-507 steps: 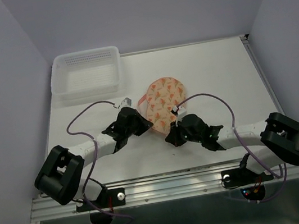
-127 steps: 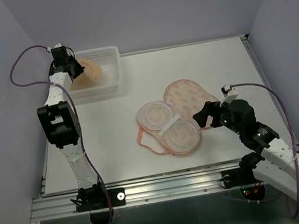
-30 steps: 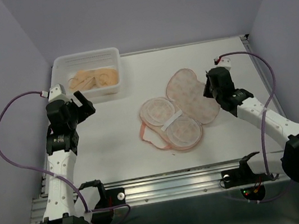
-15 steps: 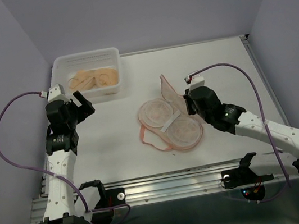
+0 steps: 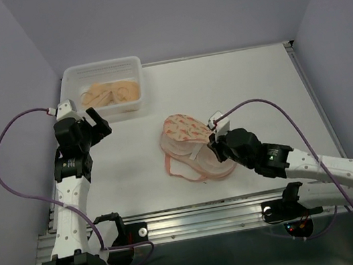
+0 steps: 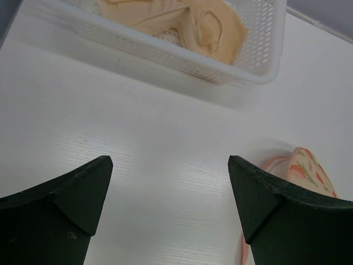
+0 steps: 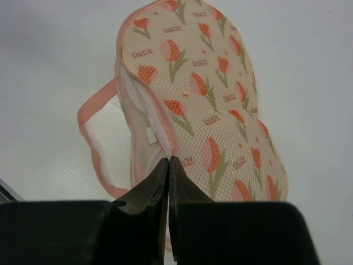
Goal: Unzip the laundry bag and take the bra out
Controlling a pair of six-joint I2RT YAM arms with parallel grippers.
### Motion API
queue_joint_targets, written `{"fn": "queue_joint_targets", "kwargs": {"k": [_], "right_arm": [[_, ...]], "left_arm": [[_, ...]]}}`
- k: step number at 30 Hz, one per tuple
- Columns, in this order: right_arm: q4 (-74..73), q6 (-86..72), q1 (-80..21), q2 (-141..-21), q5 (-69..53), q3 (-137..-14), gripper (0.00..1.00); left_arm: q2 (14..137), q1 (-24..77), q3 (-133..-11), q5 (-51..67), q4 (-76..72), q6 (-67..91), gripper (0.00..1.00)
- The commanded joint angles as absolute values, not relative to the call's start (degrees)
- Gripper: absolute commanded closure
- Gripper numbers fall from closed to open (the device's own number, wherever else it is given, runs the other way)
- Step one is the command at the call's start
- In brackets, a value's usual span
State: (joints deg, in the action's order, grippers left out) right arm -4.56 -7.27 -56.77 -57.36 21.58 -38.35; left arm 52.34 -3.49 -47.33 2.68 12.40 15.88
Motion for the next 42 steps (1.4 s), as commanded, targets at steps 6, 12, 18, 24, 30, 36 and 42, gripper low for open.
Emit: {"fn": "queue_joint_targets", "kwargs": {"k": [6,12,18,24,30,36,42], "right_arm": [[-3.5,-13.7,-59.0,-58.3,10.0,-32.6,0.85],[-5.4,-17.3,-59.5,-59.1,-2.7,-30.3,0.53],[-7.4,-21.3,-59.5,-56.6,-3.8,-32.3,0.21],[-13.7,-25.0,-59.5,-55.8,18.5,-38.7,0.08],[-15.5,-24.8,-52.3,-61.5,31.7,-47.6,0.00],[-13.6,-26.1,-31.7,-67.1,24.0,-58.0,0.00],[-18.0,-31.0,-14.0,-68.2,16.0,-64.2,0.00]], "left_arm": [[52.4,-3.9,-47.1,2.0,9.8,15.1,0.02],[52.6,-4.0,-47.2,2.1,10.0,15.0,0.02],[52.6,-4.0,-47.1,2.0,9.9,15.0,0.02],[52.6,-4.0,-47.1,2.4,10.0,15.0,0.02],[52.7,-4.1,-48.0,2.7,9.8,14.9,0.02],[53.6,-5.9,-48.7,3.4,9.6,15.1,0.01],[52.5,-6.0,-50.5,2.5,11.9,15.8,0.01]]}}
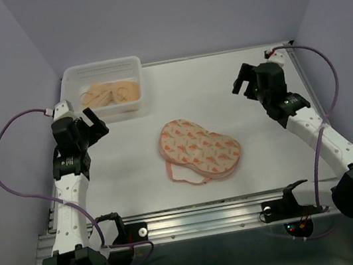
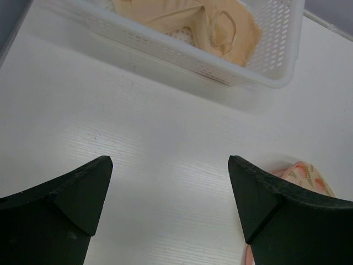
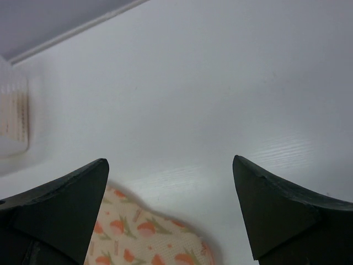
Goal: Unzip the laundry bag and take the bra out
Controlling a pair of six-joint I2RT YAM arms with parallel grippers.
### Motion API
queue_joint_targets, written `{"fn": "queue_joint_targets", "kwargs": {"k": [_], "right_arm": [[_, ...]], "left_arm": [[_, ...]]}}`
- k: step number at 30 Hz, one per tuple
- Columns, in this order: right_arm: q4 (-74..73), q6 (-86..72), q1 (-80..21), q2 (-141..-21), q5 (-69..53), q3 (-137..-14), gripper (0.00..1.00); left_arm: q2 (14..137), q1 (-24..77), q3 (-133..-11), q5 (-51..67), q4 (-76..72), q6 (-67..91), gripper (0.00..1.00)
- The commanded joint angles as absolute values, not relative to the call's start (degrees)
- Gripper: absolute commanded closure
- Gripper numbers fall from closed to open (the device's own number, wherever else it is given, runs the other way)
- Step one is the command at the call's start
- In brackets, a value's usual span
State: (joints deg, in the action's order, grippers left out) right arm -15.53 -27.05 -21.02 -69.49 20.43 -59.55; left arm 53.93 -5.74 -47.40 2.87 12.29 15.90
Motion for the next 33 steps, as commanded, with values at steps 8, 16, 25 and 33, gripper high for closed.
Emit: {"fn": "queue_joint_targets", "kwargs": {"k": [8,16,25,33], "right_arm": [[-21.7,-25.1,-5.6,-57.1,24.9,-66.5,0.00],[-21.2,-21.6,-5.6,-39.8,25.5,-66.4,0.00],[-22.7,-13.9,-12.4,-28.8,21.0,-67.8,0.00],[-21.5,-8.0,-17.8,-21.6,25.1,-63.7,0.00]], "left_arm": [[46.0,-6.0,-58.0,-1.8,21.2,18.9,0.01],[37.2,-6.0,-68.5,-5.1,30.1,17.6,0.01],[26.7,-6.0,-75.0,-12.7,37.3,14.6,0.01],[22.8,-5.9,-75.4,-9.8,38.2,15.0,0.01]]}}
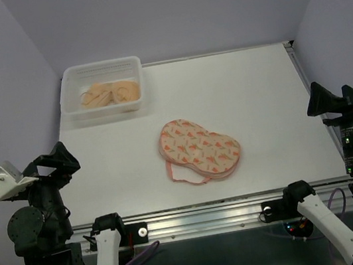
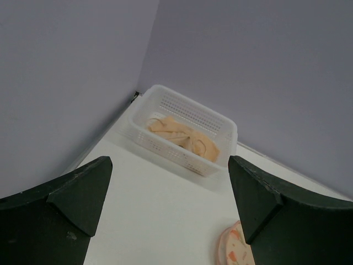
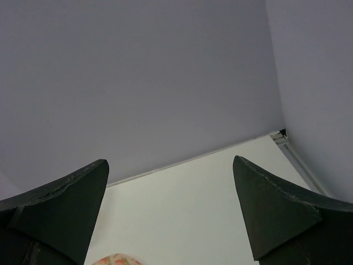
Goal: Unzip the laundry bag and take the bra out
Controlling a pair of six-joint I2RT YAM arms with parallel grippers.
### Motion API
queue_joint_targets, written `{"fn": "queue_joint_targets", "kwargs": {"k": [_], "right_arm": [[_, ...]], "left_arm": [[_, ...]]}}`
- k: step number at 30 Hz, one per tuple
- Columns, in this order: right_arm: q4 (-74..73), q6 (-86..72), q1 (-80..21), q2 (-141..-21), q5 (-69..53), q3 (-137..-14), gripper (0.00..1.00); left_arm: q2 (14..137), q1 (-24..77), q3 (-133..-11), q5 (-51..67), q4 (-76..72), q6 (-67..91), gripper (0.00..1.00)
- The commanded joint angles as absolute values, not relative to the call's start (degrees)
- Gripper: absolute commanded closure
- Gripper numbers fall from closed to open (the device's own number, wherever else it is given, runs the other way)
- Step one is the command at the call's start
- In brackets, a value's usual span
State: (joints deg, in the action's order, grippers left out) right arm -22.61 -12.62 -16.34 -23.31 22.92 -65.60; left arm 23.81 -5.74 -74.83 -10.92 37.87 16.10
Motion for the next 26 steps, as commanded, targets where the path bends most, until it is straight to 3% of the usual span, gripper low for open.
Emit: {"fn": "queue_joint_targets", "kwargs": {"k": [1,26], "right_arm": [[-21.5,-7.7,-18.4,-21.3,25.1,-63.5,0.00],[-20.1,-6.9,-21.4,-19.7,23.8,-60.6,0.00]], "left_arm": [[22.4,-5.9,-75.4,-9.8,38.3,15.0,0.01],[20.8,-5.0,-69.9,-10.5,35.5,16.0,0.01]]}}
